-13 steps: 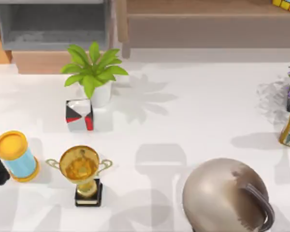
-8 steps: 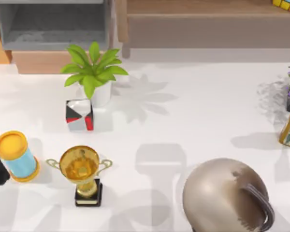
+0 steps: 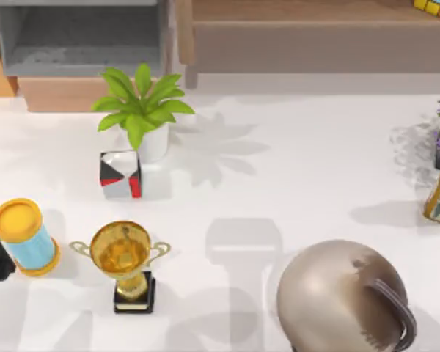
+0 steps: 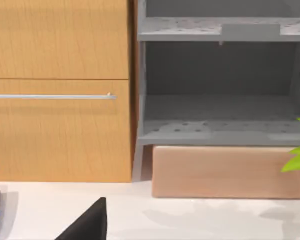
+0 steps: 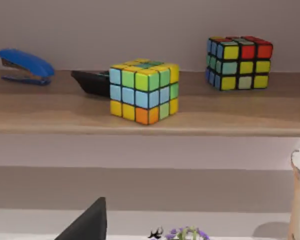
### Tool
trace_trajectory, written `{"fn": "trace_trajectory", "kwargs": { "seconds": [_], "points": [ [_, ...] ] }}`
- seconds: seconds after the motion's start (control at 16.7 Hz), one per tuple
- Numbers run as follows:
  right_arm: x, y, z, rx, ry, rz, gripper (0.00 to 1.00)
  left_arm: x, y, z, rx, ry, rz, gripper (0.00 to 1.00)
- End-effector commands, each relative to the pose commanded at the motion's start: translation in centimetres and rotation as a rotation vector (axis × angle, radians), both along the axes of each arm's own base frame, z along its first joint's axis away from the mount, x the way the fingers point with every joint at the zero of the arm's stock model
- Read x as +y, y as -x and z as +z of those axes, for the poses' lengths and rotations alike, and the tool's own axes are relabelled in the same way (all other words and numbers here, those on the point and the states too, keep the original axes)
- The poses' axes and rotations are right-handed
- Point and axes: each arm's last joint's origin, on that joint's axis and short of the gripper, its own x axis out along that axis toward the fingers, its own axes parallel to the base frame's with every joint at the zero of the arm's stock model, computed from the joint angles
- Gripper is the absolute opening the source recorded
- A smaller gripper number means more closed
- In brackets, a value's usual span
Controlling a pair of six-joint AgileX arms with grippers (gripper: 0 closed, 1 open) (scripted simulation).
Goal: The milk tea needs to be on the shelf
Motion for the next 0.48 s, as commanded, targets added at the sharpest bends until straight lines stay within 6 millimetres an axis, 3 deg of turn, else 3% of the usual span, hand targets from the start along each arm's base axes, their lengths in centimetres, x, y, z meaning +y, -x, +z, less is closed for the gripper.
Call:
{"fn": "trace_trajectory", "kwargs": {
  "seconds": [0.24,0.48],
  "points": [
    [-2.2,-4.3,0.4,0.005,0.006,-0.007,1.0,0.0,0.0,0.0,0.0,0.0,0.0,1.0],
    [-5.5,-8.9,-1.6,0.013,0.01,-0.013,1.0,0.0,0.0,0.0,0.0,0.0,0.0,1.0]
  ]
}}
